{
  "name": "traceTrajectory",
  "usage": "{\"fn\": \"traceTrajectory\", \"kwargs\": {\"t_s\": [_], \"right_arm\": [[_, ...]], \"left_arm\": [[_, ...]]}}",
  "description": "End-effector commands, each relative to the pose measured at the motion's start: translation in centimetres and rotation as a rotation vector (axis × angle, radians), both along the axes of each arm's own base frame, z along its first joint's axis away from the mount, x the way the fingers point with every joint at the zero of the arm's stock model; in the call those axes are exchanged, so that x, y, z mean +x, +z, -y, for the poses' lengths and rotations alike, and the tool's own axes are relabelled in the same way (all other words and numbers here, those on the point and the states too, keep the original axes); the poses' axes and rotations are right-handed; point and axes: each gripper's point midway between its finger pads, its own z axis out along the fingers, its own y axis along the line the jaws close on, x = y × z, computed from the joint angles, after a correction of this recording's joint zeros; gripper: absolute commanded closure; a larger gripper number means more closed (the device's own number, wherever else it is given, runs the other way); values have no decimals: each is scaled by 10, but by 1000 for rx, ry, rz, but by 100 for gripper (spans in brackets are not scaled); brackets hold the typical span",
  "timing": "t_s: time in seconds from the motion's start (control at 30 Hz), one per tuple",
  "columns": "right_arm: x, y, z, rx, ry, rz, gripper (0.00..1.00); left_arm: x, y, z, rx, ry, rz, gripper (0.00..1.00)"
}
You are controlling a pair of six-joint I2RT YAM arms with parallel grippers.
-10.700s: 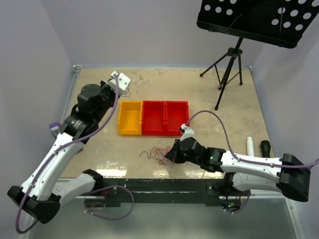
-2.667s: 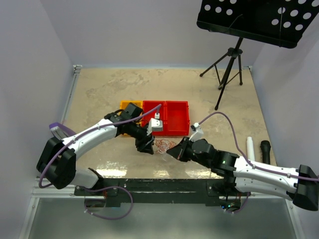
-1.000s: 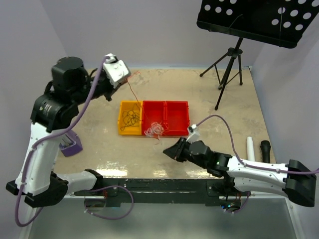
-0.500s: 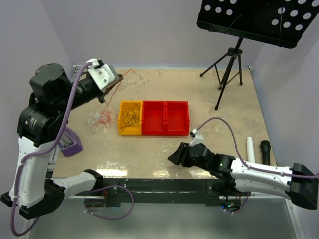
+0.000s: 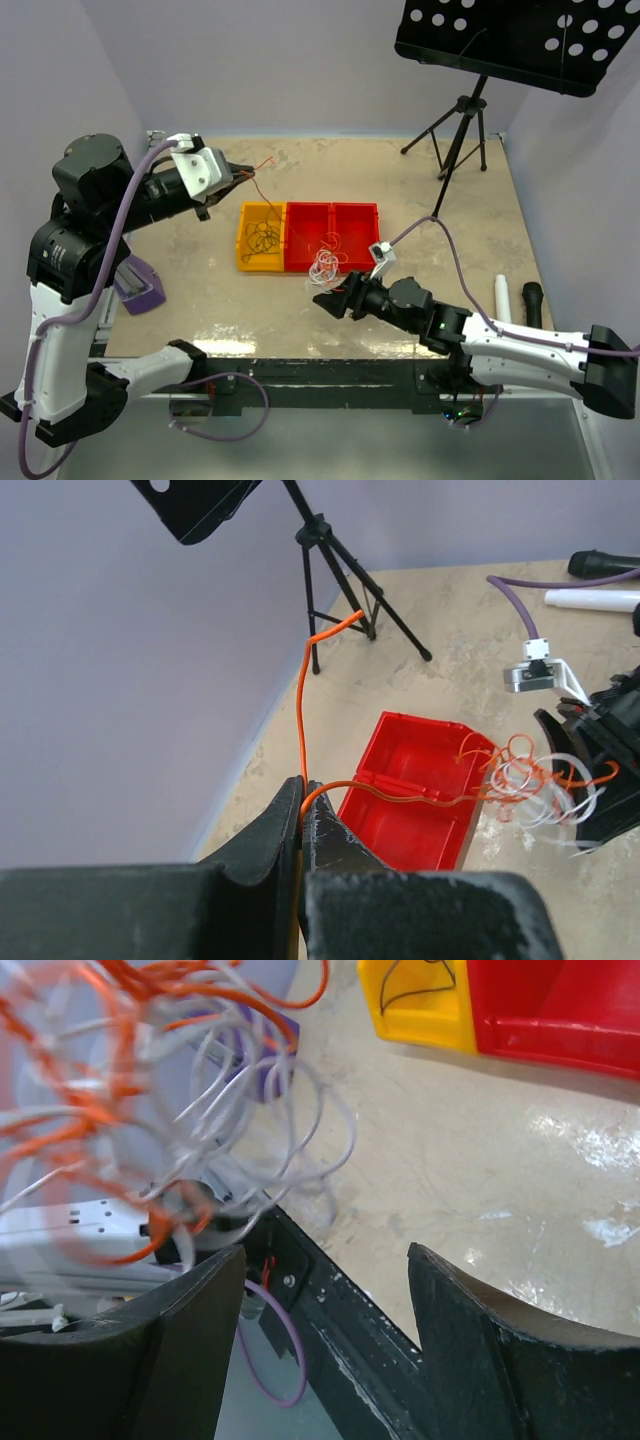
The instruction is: Untangle the cables
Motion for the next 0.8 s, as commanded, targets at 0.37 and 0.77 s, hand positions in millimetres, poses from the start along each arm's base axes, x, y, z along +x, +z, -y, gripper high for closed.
{"fn": "traceTrajectory", "kwargs": {"t_s": [0.37, 0.77], "right_arm": [[23, 64, -33, 140, -17, 150, 34], [5, 80, -34, 206, 85, 232, 35]], "left_arm": [[-32, -11, 34, -105, -245, -179, 100], [-45, -17, 35, -108, -298, -178, 100]]}}
